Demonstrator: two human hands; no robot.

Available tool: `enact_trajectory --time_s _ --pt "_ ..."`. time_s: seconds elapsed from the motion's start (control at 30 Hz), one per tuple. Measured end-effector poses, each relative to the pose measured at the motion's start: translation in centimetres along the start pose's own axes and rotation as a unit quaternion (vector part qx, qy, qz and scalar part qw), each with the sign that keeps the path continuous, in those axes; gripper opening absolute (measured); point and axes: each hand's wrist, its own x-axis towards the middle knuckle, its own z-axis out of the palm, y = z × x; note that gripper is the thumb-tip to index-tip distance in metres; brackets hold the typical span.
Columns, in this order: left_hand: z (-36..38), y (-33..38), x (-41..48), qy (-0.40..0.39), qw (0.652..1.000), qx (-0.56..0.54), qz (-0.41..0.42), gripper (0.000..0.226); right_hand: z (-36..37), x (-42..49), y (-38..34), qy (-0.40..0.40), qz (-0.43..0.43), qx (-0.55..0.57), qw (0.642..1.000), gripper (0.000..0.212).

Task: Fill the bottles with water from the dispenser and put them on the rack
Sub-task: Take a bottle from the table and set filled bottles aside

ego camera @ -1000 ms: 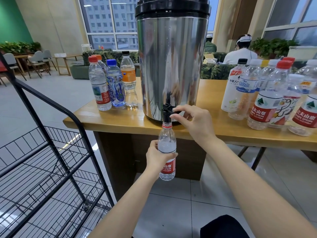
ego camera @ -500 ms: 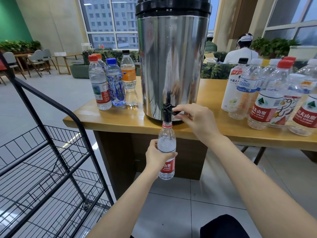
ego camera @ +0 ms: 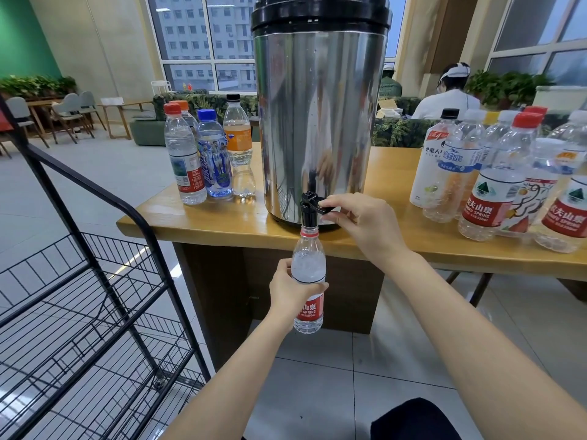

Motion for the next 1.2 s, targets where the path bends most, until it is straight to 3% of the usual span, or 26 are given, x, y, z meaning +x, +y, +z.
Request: enact_trajectory --time_s 0.43,0.6,0.8,1.03,1.13,1.2 --pt "0.0 -0.3 0.2 -0.001 1.0 -0.005 0.011 0.068 -0.3 0.2 0.2 -0.002 -0.025 -0.005 1.0 0.023" --pt "-0.1 -0.3 0.2 -0.008 1.0 -0.008 0.012 0.067 -0.5 1.3 0.6 -0.007 -0.082 -0.066 0.994 0.017" --pt "-0.1 -0.3 0.4 -0.01 1.0 -0.008 0.011 0.067 0.0 4.2 -0.7 0.028 -0.083 -0.066 0.994 0.019" --pt "-0.4 -0.4 0.6 -0.014 1.0 -0.009 0.018 0.066 0.7 5.1 0.2 0.043 0.029 0.05 0.997 0.028" --pt "-0.5 -0.4 0.6 -0.021 1.0 -0.007 0.018 0.067 0.2 1.9 3.3 0.071 0.163 0.037 0.983 0.029" --pt "-0.5 -0.5 0.5 -0.025 0.999 -0.011 0.017 0.067 0.0 0.4 5.9 0.03 0.273 -0.021 0.961 0.029"
